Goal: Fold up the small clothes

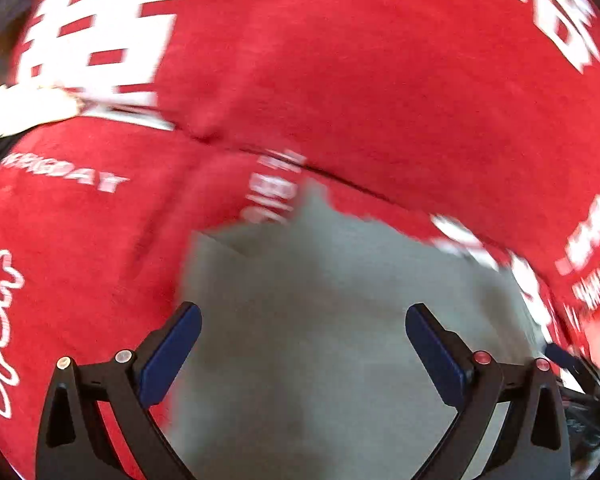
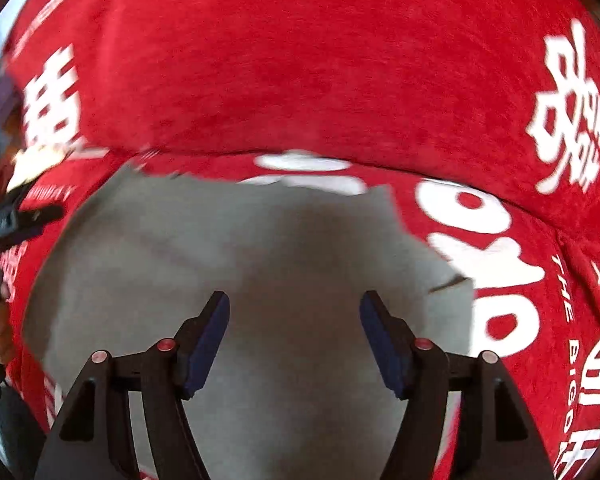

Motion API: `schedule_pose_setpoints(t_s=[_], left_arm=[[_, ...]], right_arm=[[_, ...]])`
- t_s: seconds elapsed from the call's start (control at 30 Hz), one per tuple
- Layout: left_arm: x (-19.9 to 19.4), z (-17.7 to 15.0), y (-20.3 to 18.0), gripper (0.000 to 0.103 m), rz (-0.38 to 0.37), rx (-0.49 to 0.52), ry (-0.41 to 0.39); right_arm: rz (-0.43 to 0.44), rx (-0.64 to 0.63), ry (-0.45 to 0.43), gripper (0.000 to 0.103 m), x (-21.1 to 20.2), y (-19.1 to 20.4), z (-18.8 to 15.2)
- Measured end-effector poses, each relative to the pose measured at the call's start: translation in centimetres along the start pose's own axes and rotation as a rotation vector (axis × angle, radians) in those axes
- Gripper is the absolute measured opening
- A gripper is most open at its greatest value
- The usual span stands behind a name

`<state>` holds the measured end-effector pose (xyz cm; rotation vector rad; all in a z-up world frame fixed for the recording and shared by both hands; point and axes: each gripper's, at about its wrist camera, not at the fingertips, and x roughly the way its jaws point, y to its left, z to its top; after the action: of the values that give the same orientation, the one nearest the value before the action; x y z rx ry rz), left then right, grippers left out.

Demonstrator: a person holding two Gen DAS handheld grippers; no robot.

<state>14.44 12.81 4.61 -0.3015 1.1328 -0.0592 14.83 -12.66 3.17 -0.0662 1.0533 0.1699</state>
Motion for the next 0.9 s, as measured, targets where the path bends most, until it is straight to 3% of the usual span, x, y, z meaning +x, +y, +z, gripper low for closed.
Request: schedule_pose_setpoints(t_s=[0.07,0.13,0.23,0.3,0.37,0.4,0.43,0.5,0.57,0.67,0.77,0.83,0.9], left_arm=[[0.3,-1.6,-2.7,0.103,0.016,0.109,0.016],[1.9,-2.9,-3.2,0.103,0.082,0.156,0.054],[2.6,-3.6,-0.3,0.103,0.152,0.124,0.052],[2.2,-3.9,0.9,0.103,0.129,0.127,0.042],[1.7,-3.7,2.0,0.103,0.187,0.100,0.063],[1.5,-3.6,2.6,0.103,0.163,0.061,0.085],[1.2,-3.5,3.7,0.103,0.143,0.006,0.102],[-1.2,-4.2,4.3,0.103,0.093,-0.058,0.068],[-2.5,-5.6,3.7,0.103,0.065,-0.060,0.038],[-3.5,-8.6,0.1,0.103,0.063,0.045,0.045],[-3.7,-11.1,-1.8,0.103,0.099,0.158,0.046],[-2.8,-11.8,-0.7,0.103,0.158,0.163,0.064],[-2.8,-12.2,1.5,0.103,0.121,0.130,0.046]], right_arm=[[0.024,-0.033,0.018,0.072,0.3,1.3,-1.0],[-0.002,-0.040,0.061,0.072,1.6,1.6,-2.2],[-0.050,-0.004,0.068,0.072,1.8,-1.3,-4.4],[-0.040,0.062,0.043,0.072,0.8,-4.2,-5.4],[-0.034,0.132,0.064,0.070,0.4,-6.7,-6.1],[0.024,0.173,0.066,0.070,0.1,-7.9,-6.3],[0.026,0.195,0.059,0.070,-0.6,-8.3,-6.4],[-0.076,0.171,0.059,0.072,-2.1,-7.4,-6.4],[-0.052,0.127,0.018,0.072,-3.7,-5.1,-6.7],[0.037,0.063,-0.003,0.072,-5.1,-0.3,-8.3],[0.048,-0.035,0.034,0.072,-3.7,3.9,-10.0],[0.013,-0.039,0.074,0.072,-2.0,4.1,-11.2],[-0.009,0.030,0.081,0.072,-1.5,1.2,-12.6]])
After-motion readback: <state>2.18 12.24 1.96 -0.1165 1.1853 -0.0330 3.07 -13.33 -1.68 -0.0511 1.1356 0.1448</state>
